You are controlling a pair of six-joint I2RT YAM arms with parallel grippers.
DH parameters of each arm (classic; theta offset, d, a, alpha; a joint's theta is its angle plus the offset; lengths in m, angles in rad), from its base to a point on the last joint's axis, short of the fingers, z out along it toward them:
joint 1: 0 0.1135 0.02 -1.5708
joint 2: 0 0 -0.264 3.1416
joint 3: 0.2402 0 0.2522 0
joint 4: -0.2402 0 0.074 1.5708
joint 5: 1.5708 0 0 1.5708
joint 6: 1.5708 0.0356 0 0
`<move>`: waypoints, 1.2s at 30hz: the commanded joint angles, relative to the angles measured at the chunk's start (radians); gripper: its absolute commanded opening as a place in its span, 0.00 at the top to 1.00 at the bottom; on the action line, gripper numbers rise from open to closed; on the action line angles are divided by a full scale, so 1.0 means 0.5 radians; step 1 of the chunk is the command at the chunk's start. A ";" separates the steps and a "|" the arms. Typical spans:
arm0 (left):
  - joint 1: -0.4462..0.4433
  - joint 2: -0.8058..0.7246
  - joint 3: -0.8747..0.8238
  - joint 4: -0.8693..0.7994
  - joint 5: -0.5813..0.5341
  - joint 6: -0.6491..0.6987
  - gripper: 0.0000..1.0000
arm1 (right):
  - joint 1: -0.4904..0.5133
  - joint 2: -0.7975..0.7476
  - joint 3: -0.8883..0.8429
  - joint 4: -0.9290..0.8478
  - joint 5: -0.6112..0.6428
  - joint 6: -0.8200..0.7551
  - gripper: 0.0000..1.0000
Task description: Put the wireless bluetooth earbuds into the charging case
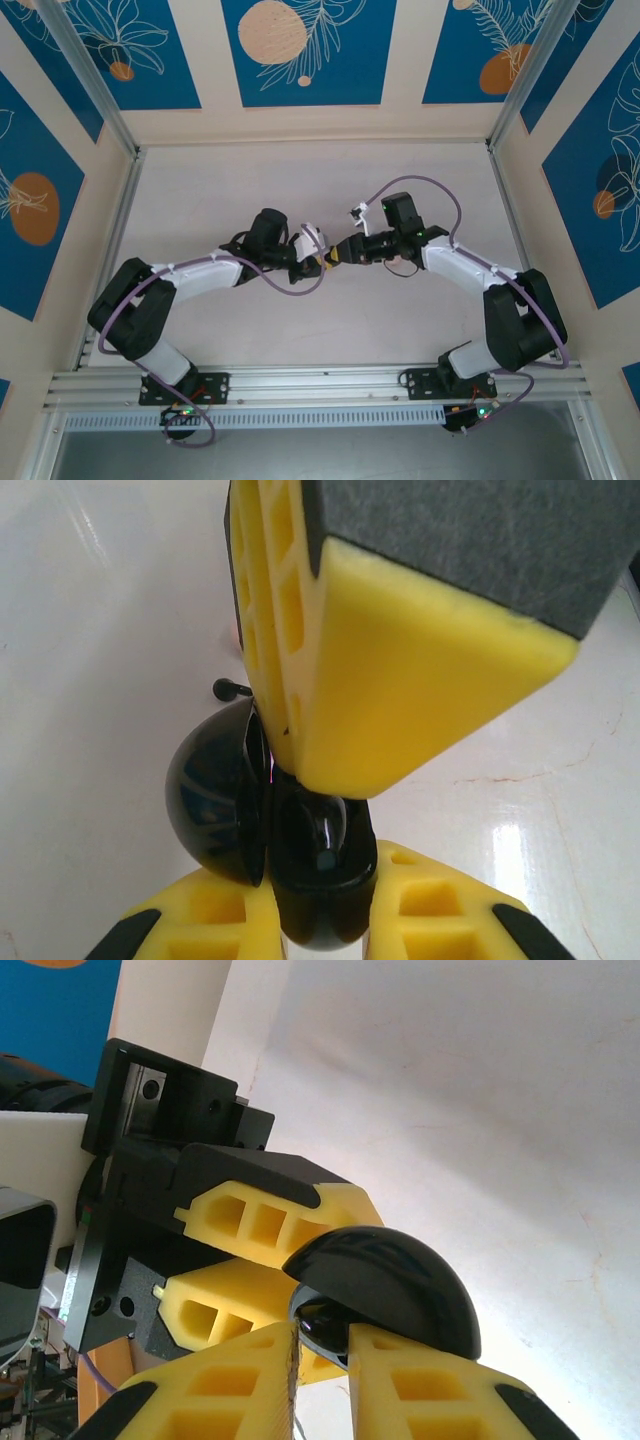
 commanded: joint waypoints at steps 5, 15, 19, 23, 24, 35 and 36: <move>0.015 -0.078 -0.004 0.075 0.083 -0.018 0.90 | 0.070 0.046 0.098 -0.174 0.111 -0.100 0.83; 0.022 -0.099 -0.019 -0.001 0.008 0.014 0.90 | 0.020 -0.083 0.186 -0.296 0.115 -0.129 0.79; 0.021 -0.120 -0.058 -0.037 -0.032 0.038 0.90 | -0.118 -0.124 0.310 -0.587 0.090 -0.222 0.76; 0.021 -0.148 -0.117 -0.066 -0.080 0.073 0.90 | -0.240 0.003 0.546 -1.121 0.266 -0.411 0.74; 0.022 -0.153 -0.134 -0.069 -0.090 0.087 0.90 | -0.257 0.050 0.603 -1.246 0.357 -0.455 0.73; 0.018 -0.156 -0.154 -0.194 -0.154 0.219 0.90 | -0.399 0.503 0.971 -1.728 0.820 -0.562 0.66; 0.018 -0.156 -0.157 -0.196 -0.156 0.221 0.90 | -0.407 0.550 0.997 -1.745 0.851 -0.567 0.65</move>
